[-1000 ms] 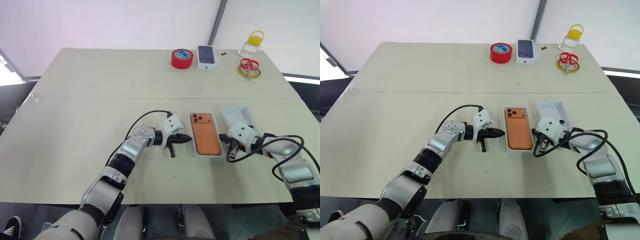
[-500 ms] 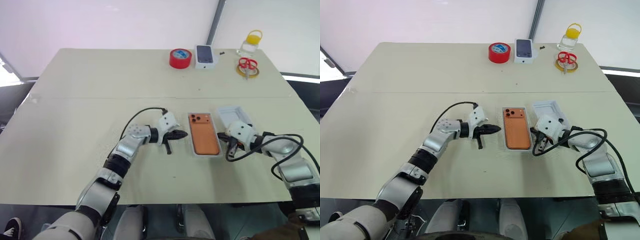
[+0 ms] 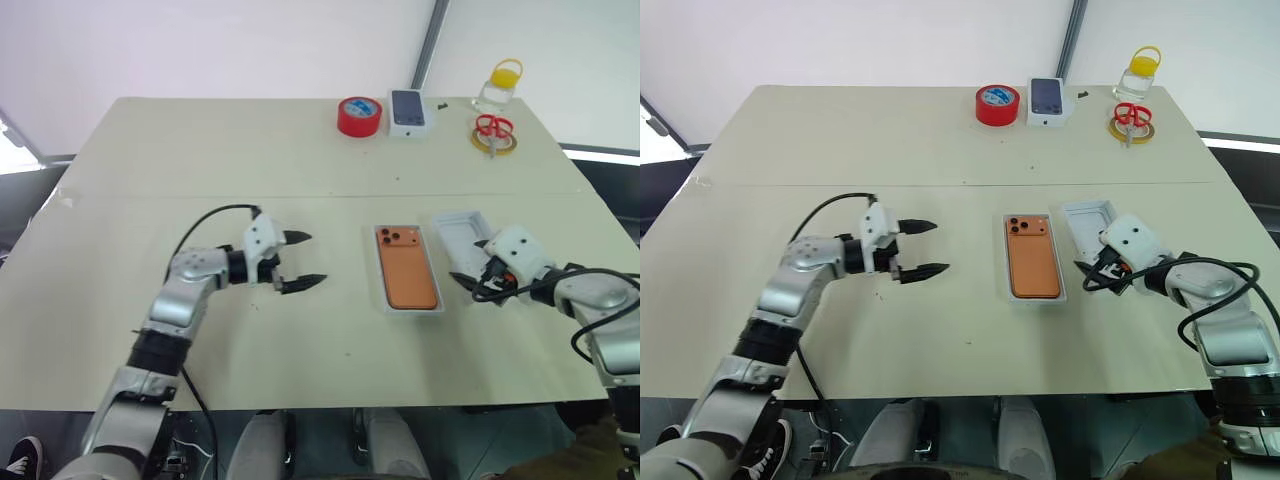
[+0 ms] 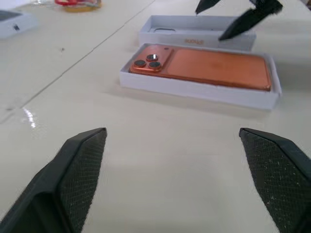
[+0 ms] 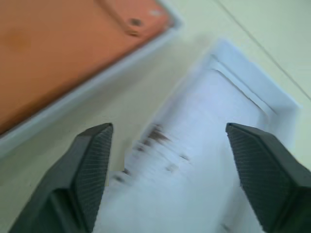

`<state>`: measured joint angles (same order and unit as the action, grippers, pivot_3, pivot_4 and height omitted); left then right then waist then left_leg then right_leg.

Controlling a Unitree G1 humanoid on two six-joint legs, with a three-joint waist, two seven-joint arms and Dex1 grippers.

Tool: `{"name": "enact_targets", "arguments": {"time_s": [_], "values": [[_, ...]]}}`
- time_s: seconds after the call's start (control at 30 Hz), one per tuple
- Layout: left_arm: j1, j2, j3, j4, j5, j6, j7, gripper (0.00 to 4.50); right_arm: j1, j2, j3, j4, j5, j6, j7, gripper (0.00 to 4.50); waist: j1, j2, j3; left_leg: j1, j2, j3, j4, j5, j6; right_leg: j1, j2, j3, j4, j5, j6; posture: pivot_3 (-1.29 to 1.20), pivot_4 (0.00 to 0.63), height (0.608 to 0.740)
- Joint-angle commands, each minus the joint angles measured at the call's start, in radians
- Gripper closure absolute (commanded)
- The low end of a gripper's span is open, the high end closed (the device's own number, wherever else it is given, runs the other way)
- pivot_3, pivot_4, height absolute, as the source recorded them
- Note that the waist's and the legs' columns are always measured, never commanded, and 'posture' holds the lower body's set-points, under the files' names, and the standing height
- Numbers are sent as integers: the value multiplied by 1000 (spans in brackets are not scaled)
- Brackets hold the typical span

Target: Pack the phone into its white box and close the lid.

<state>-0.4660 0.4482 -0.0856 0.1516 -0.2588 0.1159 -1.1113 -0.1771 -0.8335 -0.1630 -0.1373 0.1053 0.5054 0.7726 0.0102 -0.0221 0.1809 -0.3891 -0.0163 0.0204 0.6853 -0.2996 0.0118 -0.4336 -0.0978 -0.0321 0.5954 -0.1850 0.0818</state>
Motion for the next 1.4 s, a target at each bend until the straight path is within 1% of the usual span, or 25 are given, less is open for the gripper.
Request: {"name": "enact_targets", "arguments": {"time_s": [0.03,0.1,0.17,0.2,0.3,0.4,0.53,0.63,0.7,0.8,1.0,1.07,1.17,1.2,1.27,1.4], "values": [[29,37,71,-103,-116,-38,-80,43,-45,-16,-28,-109,23,210,-52,553,2,0,0,0,0,0,0,0,0,0,0,0,0,0,-1,0,150,740],[56,60,89,-120,-133,-88,-118,43,-66,-12,-16,-169,75,365,-46,553,5,0,0,0,0,0,0,0,0,0,0,0,0,-1,-1,0,150,740],[80,78,96,-132,-155,-98,-150,43,-87,-7,13,-211,106,492,-50,553,5,0,0,0,0,0,0,0,0,0,0,0,-1,-1,-2,0,150,740],[98,87,98,-142,-165,-105,-165,43,-112,0,36,-213,106,551,-68,553,3,0,0,0,0,0,0,0,0,0,0,0,-1,-1,-2,0,150,740],[148,106,100,-169,-170,-135,-180,43,-211,42,44,-178,143,747,-109,553,-1,1,0,0,0,0,0,0,0,0,0,0,-1,-1,-2,0,150,740],[177,109,97,-203,-171,-132,-165,43,-267,33,74,-158,165,824,-110,553,3,1,0,-1,0,1,0,0,0,-1,0,0,-1,-1,-2,0,150,740],[212,102,89,-238,-162,-137,-131,43,-330,51,119,-116,178,927,-144,553,2,1,0,-2,0,0,0,0,0,-1,0,0,-1,-1,-2,0,150,740],[236,98,84,-264,-158,-131,-103,43,-392,73,135,-66,189,974,-165,553,0,1,0,-2,0,1,0,0,0,-1,-1,0,-1,-1,-2,0,150,740],[258,96,81,-283,-153,-134,-84,43,-434,72,163,-13,183,963,-174,553,-4,1,0,-1,0,1,0,0,0,-1,0,0,-1,-1,-2,0,150,740],[291,100,84,-318,-155,-114,-45,43,-487,75,196,86,165,917,-190,553,-4,1,0,-1,0,1,0,0,0,-1,0,0,-1,-1,-1,0,150,740],[335,102,89,-376,-163,-95,14,43,-519,59,268,173,147,836,-190,553,0,1,0,-1,0,1,0,0,0,-1,0,0,-1,-1,-1,0,150,740],[353,105,88,-396,-162,-86,32,43,-547,61,254,216,147,813,-192,553,0,1,0,-1,0,1,0,0,0,-1,0,0,-1,-1,-1,0,150,740],[378,108,93,-413,-167,-81,48,43,-630,83,167,283,193,860,-185,553,-1,1,0,-1,0,1,0,0,0,-1,0,1,-1,-1,-1,0,150,740],[384,109,96,-416,-171,-78,50,43,-643,83,157,282,211,876,-169,553,0,2,1,-1,0,1,0,0,0,-1,0,1,-1,-1,-1,0,150,740],[390,112,96,-415,-172,-81,53,43,-644,71,163,256,235,905,-148,553,1,2,1,-2,0,1,-1,0,0,-2,0,0,-1,-1,-1,0,150,740],[373,102,80,-411,-172,-83,60,43,-600,42,167,216,245,947,-155,553,1,2,1,-2,0,1,-1,0,0,-2,0,0,-1,-1,-1,0,150,740]]}}
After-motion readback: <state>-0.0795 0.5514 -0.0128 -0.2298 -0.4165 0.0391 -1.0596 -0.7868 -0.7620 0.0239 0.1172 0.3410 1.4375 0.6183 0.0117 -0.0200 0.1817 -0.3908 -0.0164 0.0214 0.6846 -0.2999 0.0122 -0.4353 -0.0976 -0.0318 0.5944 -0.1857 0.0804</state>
